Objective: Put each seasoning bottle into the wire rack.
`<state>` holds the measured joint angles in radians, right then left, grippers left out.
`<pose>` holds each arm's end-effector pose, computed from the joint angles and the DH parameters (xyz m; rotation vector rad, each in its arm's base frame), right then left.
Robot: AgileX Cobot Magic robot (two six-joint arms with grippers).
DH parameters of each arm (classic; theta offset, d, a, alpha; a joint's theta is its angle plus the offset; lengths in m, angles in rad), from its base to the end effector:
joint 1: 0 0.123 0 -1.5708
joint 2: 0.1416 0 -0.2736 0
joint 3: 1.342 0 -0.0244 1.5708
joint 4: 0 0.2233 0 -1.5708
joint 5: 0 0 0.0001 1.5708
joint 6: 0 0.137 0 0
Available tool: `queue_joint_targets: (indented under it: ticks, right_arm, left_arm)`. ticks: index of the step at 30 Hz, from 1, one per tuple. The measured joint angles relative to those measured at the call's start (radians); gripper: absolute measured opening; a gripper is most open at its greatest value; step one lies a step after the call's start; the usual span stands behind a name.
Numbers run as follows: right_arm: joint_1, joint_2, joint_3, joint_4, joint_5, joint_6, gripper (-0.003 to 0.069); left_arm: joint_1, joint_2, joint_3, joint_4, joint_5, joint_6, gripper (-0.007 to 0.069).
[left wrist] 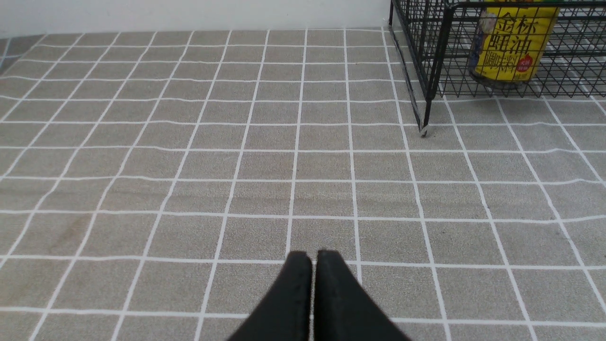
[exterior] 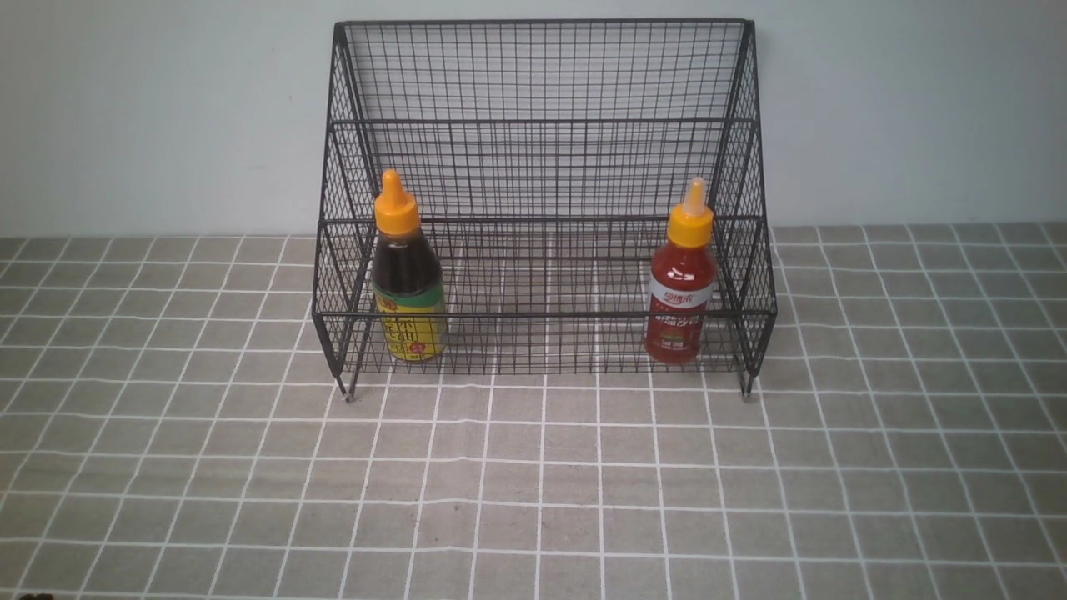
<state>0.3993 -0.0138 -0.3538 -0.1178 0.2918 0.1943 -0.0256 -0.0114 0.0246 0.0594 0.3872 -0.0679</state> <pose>0.0512 0.0166 0.3003 -0.1962 1.4027 0.3746 0.0800 0.0010 0.1571 -0.0034 1.8833 -0.0053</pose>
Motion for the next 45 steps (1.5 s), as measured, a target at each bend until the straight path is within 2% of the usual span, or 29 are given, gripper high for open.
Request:
queue_joint_targets:
  ticks: [25,29,33,36,40,45]
  right_arm:
    - [0.000,0.000,0.000,0.000,0.001,0.000,-0.0014]
    - [-0.002,0.000,0.000,0.000,0.054,0.000,-0.0014]
    - [-0.087,0.000,0.023,-0.008,0.185,-0.001,-0.0014]
    - [-0.207,0.000,0.106,-0.027,0.247,-0.001,-0.0014]
    - [-0.311,0.000,0.239,-0.035,0.237,-0.001,-0.0014]
    - [-0.350,0.000,0.360,-0.059,0.139,-0.001,-0.0014]
  left_arm:
    - [0.001,0.000,0.001,0.000,0.000,0.000,-0.0007]
    - [0.001,0.000,0.001,0.000,0.000,0.000,-0.0007]
    - [0.001,0.000,0.001,0.000,0.000,0.000,-0.0007]
    - [0.001,0.000,0.001,0.000,0.000,0.000,-0.0007]
    - [0.001,0.000,0.001,0.000,-0.001,0.000,-0.0007]
    - [0.001,0.000,0.001,0.000,-0.001,0.000,-0.0007]
